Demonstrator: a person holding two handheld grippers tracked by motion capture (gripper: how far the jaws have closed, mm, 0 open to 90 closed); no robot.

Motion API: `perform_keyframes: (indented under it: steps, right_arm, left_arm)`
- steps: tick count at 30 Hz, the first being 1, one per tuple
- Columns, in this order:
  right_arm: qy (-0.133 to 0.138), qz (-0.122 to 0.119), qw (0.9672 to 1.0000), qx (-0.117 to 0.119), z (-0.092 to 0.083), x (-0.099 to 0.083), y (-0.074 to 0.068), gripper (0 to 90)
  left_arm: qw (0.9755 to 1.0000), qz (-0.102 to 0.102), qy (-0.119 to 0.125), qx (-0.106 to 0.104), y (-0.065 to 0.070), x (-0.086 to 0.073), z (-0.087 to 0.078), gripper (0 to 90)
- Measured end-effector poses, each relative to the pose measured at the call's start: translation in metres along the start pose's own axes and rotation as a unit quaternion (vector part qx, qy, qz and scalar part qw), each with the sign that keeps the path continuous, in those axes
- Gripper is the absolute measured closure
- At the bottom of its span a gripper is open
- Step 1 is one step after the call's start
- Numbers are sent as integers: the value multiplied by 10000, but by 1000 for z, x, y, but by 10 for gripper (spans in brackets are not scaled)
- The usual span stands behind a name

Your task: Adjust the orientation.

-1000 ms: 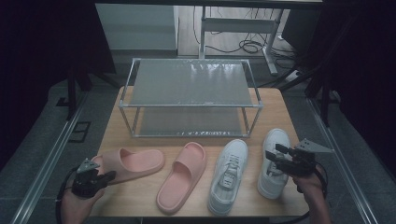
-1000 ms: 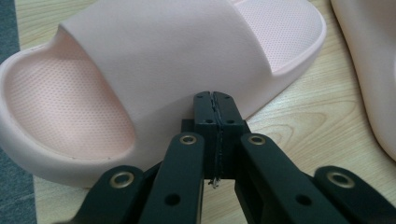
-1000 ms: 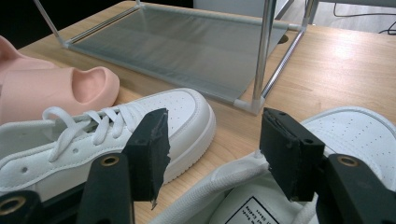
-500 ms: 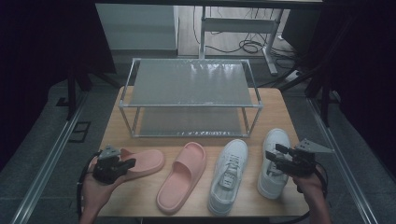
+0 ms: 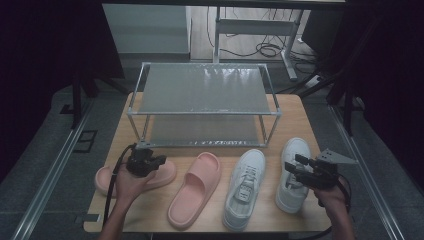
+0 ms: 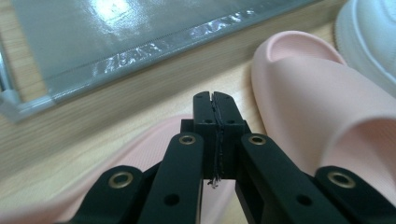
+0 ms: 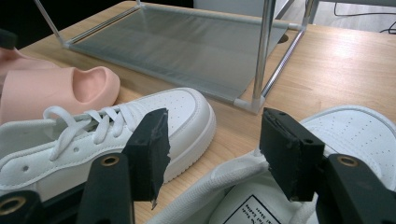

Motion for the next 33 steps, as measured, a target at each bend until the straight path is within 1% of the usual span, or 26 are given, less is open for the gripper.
perform_keyframes:
  steps: [1,2,5,7,12,13,17,25,26,30,33]
  right_arm:
    - [2,1,10000,3,0,0,0,428]
    - [2,1,10000,3,0,0,0,428]
    - [8,11,10000,-2,-1,0,1,428]
    - [15,27,10000,-3,-1,0,1,428]
    - [7,11,10000,-3,-1,0,1,428]
    - [4,16,10000,-6,-1,0,1,428]
    - [-8,18,10000,-9,-1,-1,1,428]
    - [-17,2,10000,-2,0,-1,0,428]
    - [-19,6,10000,-4,0,-1,0,428]
    - [-15,4,10000,-9,-1,-1,1,428]
    - [1,7,10000,-9,-1,-1,1,428]
  left_arm:
    - [10000,-10,-66,23,-1,4,8,895]
    - [10000,-10,-66,23,-1,4,8,895]
    - [9998,-31,-168,58,-3,7,17,895]
    - [9997,-100,-230,63,-6,10,25,893]
    - [9993,-177,-304,85,-10,11,33,892]
    - [9991,-211,-352,88,-11,11,36,891]
    - [9985,-282,-441,125,-14,11,42,890]
    - [9974,-352,-615,127,-17,10,50,890]
    - [9971,-396,-629,135,-17,10,51,891]
    - [9968,-359,-702,145,-17,8,53,891]
    - [9965,-414,-709,130,-17,8,53,893]
Point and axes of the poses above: each handheld gripper's, and its own axes: z roughly forward along the jaws, x roughly out of its top, y roughly to its right, the point moved 3 cm from there along z, roughly forward along the jaws, and after that the axes turned 3 degrees about -y, right-handed, at the moved point
